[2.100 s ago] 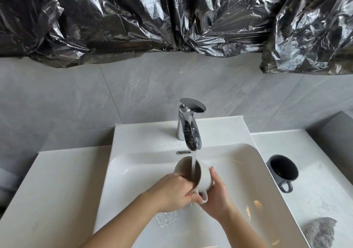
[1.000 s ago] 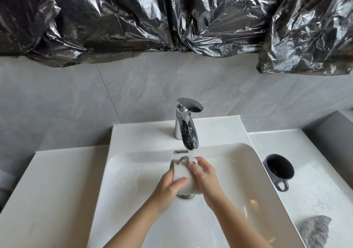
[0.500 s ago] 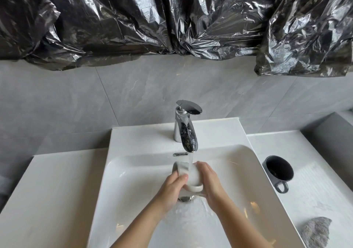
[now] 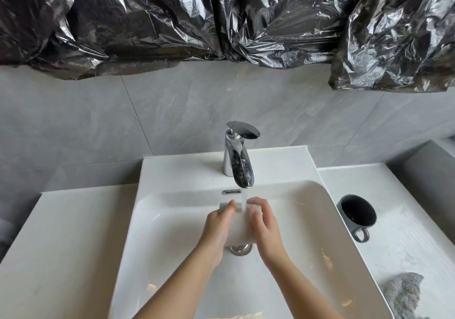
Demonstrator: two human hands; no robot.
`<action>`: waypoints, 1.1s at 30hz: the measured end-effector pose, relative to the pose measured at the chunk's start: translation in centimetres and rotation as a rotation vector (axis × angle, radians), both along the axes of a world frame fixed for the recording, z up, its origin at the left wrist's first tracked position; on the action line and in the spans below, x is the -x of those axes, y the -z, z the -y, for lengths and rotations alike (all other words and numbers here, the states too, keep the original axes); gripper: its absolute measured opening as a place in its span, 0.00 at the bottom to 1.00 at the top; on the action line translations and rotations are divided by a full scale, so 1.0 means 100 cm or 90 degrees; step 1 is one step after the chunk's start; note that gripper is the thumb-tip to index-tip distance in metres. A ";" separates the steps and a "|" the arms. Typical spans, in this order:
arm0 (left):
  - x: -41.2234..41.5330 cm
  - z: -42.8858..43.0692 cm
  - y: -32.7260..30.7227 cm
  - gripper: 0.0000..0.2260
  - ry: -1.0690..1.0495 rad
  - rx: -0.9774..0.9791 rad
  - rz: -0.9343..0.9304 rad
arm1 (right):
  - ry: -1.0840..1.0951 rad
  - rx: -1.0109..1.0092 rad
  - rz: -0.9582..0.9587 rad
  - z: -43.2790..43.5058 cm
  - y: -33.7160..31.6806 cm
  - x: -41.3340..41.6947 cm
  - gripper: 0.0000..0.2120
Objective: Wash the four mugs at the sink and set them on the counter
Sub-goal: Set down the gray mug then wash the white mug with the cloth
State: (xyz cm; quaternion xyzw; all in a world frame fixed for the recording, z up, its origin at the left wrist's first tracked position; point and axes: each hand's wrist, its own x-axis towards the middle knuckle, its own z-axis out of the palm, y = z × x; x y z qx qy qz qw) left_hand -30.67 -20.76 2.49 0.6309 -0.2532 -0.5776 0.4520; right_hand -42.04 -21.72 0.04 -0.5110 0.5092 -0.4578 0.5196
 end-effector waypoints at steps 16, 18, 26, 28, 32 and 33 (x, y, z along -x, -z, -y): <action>-0.005 -0.010 -0.003 0.16 -0.041 0.076 0.052 | -0.018 -0.174 0.095 0.001 -0.007 -0.007 0.18; -0.006 -0.013 -0.001 0.18 -0.054 0.108 0.070 | 0.004 -0.383 0.217 0.005 -0.014 -0.004 0.19; 0.002 0.003 0.000 0.20 -0.226 0.046 0.122 | 0.052 -0.468 0.368 0.005 -0.017 -0.006 0.09; 0.009 0.004 0.000 0.27 -0.221 -0.051 -0.027 | 0.089 -0.383 0.343 0.002 -0.009 -0.001 0.17; 0.003 0.009 0.006 0.29 -0.193 -0.138 -0.126 | 0.012 -0.279 0.303 -0.006 -0.004 0.011 0.26; 0.001 0.011 0.009 0.32 -0.214 -0.150 -0.141 | 0.020 -0.266 0.278 -0.007 -0.004 0.012 0.20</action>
